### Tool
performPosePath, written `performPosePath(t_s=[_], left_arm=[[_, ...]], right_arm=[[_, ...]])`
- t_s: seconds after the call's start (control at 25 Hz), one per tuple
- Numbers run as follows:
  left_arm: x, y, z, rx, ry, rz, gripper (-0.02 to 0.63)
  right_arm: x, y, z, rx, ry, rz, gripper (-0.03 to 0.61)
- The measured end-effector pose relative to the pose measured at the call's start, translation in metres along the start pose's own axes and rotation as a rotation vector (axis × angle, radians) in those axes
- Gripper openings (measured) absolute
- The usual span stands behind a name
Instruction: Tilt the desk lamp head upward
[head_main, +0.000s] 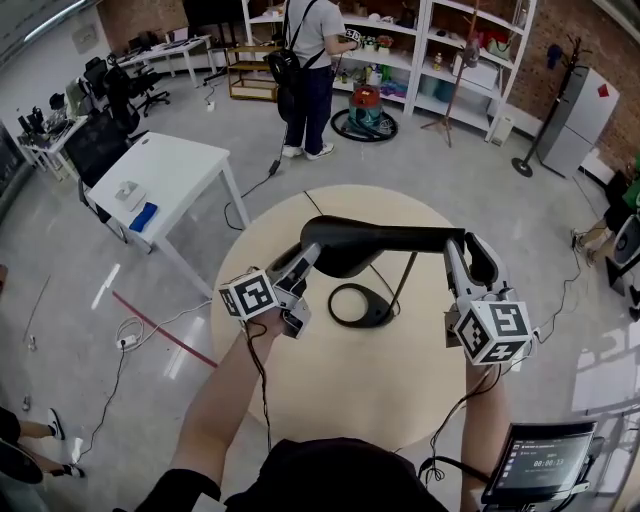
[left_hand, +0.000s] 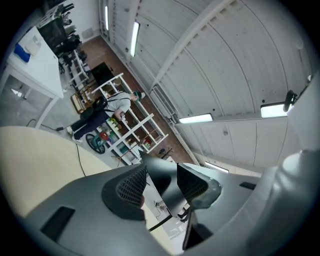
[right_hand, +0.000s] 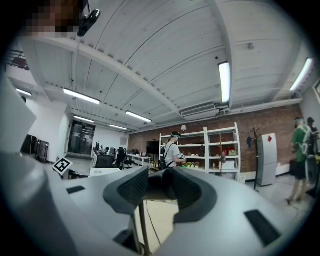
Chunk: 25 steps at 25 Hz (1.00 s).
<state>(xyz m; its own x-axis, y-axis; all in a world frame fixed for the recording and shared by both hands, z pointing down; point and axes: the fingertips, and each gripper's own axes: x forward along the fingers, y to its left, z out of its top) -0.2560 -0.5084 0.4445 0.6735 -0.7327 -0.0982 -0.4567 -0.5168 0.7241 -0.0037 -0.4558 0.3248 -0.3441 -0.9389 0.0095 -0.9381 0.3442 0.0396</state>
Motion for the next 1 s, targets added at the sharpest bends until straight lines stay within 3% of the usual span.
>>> performPosePath(t_s=[0.48,1.0], left_arm=[[0.0,-0.033,0.05,0.18,-0.025,-0.008,0.202],[0.004,-0.055,0.075,0.24,-0.049,-0.025,0.201]], right_arm=[[-0.006,-0.007,-0.018,0.145,-0.002,0.013,0.149],[-0.007,-0.007,-0.033,0.214,-0.006,0.015,0.149]])
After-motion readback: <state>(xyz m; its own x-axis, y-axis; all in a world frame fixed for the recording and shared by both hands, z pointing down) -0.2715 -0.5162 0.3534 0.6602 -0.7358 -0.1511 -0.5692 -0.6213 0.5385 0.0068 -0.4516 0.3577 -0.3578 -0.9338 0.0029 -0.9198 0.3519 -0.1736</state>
